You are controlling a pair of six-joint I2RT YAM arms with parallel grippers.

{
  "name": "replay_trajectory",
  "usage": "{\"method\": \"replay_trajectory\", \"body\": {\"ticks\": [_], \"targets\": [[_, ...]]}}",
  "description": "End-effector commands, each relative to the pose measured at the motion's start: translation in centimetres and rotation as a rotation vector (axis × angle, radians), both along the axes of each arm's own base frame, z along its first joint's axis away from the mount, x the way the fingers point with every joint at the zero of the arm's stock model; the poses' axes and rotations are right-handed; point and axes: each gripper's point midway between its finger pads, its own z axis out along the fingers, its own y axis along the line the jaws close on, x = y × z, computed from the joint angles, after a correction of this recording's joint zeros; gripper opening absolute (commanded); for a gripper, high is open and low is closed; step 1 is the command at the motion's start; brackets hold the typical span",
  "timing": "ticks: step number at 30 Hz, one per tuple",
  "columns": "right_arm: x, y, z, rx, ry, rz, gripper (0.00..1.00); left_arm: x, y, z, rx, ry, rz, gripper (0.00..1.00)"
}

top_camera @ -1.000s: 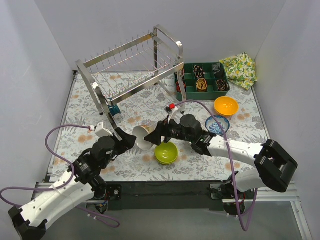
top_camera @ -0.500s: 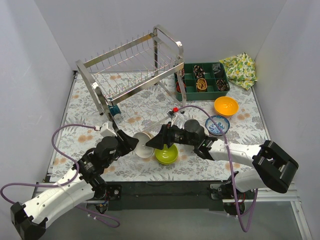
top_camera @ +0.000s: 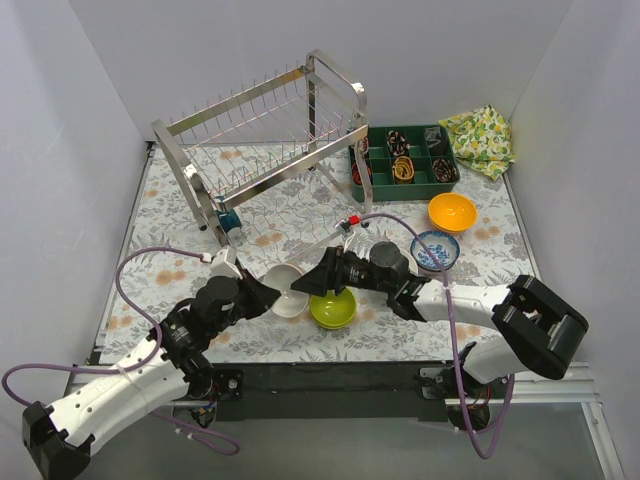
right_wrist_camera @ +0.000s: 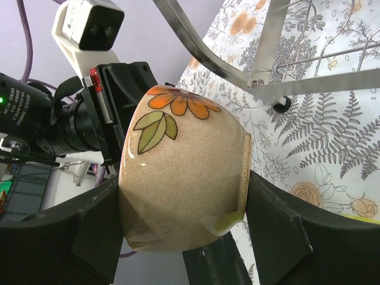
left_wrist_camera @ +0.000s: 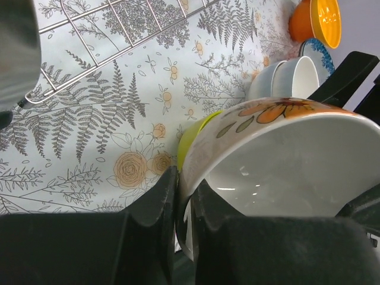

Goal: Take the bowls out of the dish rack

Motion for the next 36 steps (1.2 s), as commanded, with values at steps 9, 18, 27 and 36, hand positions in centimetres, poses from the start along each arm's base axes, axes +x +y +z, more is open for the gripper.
{"method": "replay_trajectory", "body": {"ticks": [9, 18, 27, 36], "targets": [[3.3, -4.9, -0.4, -0.203, -0.293, -0.217, 0.73, 0.1, 2.8, -3.1, 0.16, 0.146, 0.13, 0.0], [5.1, -8.7, -0.4, -0.322, -0.391, -0.384, 0.8, -0.7, 3.8, -4.6, 0.284, 0.249, 0.135, 0.0], [5.0, -9.4, -1.4, -0.348, -0.404, -0.388, 0.8, -1.1, 1.7, -6.5, 0.31, 0.326, 0.031, 0.0], [5.0, -9.6, -1.9, -0.362, -0.409, -0.385, 0.8, -0.7, 0.9, -6.6, 0.297, 0.314, 0.007, 0.31]]}}
